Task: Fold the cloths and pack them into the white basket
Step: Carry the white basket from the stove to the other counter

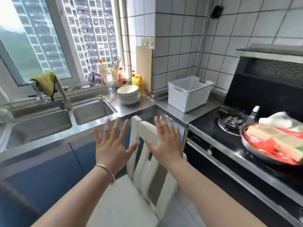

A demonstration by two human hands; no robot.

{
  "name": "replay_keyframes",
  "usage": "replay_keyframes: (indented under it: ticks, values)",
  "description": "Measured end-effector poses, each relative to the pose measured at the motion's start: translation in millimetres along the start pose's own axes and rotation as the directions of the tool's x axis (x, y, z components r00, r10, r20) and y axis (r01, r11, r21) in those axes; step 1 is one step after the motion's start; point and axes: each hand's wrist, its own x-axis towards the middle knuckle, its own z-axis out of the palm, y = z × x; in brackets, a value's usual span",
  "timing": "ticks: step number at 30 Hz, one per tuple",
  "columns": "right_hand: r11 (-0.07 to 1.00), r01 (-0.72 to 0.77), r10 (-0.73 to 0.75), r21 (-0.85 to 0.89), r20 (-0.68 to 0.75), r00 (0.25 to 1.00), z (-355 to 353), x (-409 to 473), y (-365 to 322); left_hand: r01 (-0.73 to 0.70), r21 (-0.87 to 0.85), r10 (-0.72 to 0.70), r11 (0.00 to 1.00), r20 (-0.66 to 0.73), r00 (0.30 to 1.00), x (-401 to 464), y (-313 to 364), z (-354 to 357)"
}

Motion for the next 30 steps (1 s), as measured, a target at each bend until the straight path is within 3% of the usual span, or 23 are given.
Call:
replay_keyframes:
  ticks: [5,14,25,30]
  values:
    - [0.992,-0.118,0.116,-0.046,-0.035,0.993,-35.8,-0.8,101.7,-0.154,-0.011,0.154,0.988,-0.012,0.988,44.7,116.8,12.0]
    - [0.971,-0.223,0.221,-0.081,-0.028,0.975,-33.9,77.6,258.1,-0.198,-0.072,0.197,0.977,-0.018,0.980,166.7,256.0,79.9]
    - [0.965,-0.250,0.254,-0.077,0.039,0.966,-7.9,243.5,385.1,-0.144,-0.153,0.160,0.978,0.098,0.982,341.3,321.7,159.5]
    - [0.970,-0.236,0.239,-0.053,0.054,0.970,18.7,338.0,449.3,-0.034,-0.175,0.065,0.984,0.175,0.982,427.7,346.4,214.9]
